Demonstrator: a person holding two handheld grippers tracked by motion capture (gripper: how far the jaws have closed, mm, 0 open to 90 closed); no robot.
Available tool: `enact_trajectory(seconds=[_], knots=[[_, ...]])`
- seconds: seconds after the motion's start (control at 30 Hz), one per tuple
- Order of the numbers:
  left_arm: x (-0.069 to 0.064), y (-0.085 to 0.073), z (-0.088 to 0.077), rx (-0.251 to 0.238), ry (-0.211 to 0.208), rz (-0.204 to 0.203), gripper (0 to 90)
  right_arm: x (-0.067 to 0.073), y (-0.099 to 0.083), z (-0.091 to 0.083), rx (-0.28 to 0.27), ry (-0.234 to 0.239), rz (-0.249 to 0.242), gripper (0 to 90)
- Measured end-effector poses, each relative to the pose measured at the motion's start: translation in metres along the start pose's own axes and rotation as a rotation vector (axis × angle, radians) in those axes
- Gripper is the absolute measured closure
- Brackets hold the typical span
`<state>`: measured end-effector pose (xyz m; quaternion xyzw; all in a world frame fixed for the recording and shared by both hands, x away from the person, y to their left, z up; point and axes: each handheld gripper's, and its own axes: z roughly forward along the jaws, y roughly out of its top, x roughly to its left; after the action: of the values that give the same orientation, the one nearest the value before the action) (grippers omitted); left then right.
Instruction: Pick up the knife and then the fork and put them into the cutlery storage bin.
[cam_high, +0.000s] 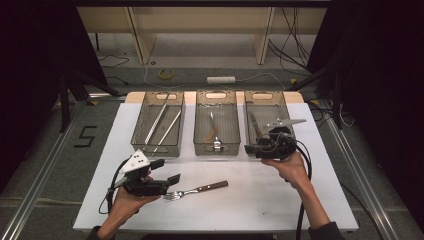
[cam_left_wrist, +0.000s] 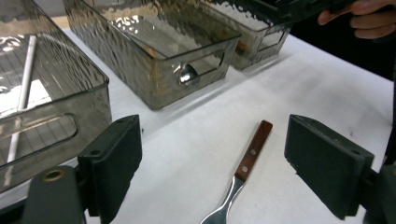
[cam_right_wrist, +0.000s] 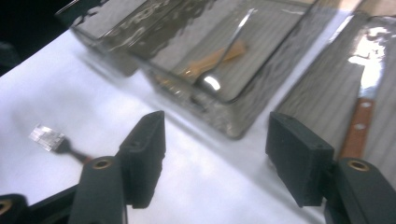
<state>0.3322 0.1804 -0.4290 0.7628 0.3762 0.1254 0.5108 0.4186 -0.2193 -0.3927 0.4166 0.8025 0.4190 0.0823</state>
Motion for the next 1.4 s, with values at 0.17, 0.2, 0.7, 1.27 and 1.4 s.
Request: enact_trajectory(seconds=[0.17, 0.2, 0.7, 1.27, 1.4], knots=[[0.0, 0.001, 0.004, 0.035, -0.008, 0.003, 18.5, 0.013, -0.014, -0.001, -0.005, 0.005, -0.029, 37.0], [0.0, 0.0, 0.005, 0.045, -0.009, 0.005, 18.5, 0.014, -0.017, -0.001, -0.008, 0.01, -0.028, 37.0], [-0.009, 0.006, 0.035, 0.209, -0.022, 0.083, 20.7, 0.03, -0.048, -0.004, -0.054, 0.047, -0.031, 34.8], [-0.023, 0.013, 0.066, 0.394, -0.052, 0.197, 25.2, 0.045, -0.071, -0.011, -0.052, 0.073, -0.06, 33.6], [-0.024, 0.015, 0.07, 0.412, -0.053, 0.202, 25.6, 0.048, -0.073, -0.013, -0.056, 0.083, -0.064, 32.6]])
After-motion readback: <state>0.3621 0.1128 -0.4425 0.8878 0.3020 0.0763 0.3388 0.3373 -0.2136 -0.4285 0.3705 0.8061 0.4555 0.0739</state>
